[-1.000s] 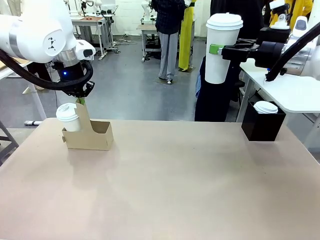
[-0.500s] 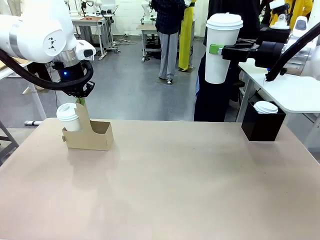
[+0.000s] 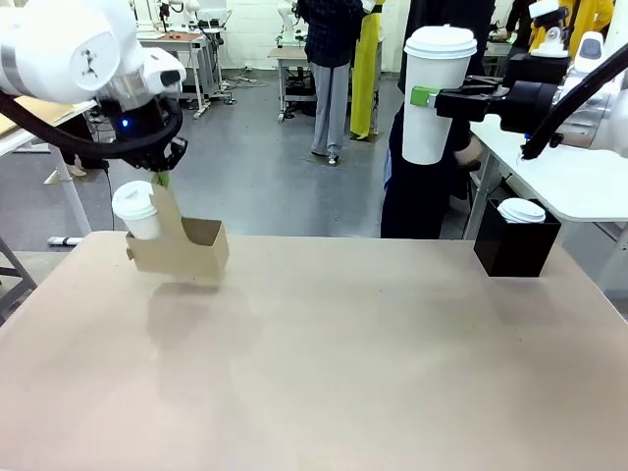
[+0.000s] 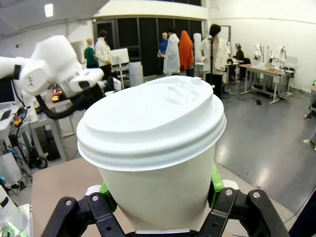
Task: Pour a drink into a cup and package it in a carrier.
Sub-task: Position the Cup Carrier in the center of the table.
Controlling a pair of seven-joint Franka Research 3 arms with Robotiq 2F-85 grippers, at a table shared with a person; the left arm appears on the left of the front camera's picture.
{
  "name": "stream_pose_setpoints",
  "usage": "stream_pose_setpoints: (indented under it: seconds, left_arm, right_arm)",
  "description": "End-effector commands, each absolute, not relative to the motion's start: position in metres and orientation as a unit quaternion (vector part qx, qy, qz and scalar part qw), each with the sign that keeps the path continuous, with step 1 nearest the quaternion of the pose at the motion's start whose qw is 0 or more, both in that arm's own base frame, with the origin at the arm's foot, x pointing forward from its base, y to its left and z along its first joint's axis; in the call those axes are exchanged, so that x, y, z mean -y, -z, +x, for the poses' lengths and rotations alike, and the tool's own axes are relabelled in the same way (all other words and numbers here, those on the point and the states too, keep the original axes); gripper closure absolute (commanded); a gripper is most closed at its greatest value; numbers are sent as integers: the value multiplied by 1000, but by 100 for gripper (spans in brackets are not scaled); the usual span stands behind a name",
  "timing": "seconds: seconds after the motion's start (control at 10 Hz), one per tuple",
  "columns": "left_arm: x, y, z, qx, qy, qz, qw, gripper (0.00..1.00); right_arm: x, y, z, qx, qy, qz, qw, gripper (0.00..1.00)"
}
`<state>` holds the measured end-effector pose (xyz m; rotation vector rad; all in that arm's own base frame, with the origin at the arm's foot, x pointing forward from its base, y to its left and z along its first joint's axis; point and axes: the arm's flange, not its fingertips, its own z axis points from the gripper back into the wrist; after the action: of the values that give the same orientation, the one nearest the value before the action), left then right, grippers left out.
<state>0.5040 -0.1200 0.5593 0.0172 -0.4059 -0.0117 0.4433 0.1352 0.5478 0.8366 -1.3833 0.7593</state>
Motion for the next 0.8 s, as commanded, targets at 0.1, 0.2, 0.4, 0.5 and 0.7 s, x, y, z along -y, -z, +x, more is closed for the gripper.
stream_pose_setpoints:
  seconds: [0.1,0.2,0.4,0.5,0.7]
  left_arm:
    - [183,-603,442,229,-16,-3,973,98]
    - [210,-610,423,232,-4,-6,973,98]
    - [263,-606,391,212,-6,-3,977,98]
    - [292,-598,372,204,2,5,979,98]
    - [334,-577,346,199,12,4,980,98]
  right_arm:
    - [-137,-550,444,608,-333,364,622,20]
    - [-137,-550,444,608,-333,364,622,20]
    - [-137,-550,444,608,-333,364,622,20]
    - [-137,-550,444,608,-333,364,622,20]
    - [-137,-550,444,608,-333,364,622,20]
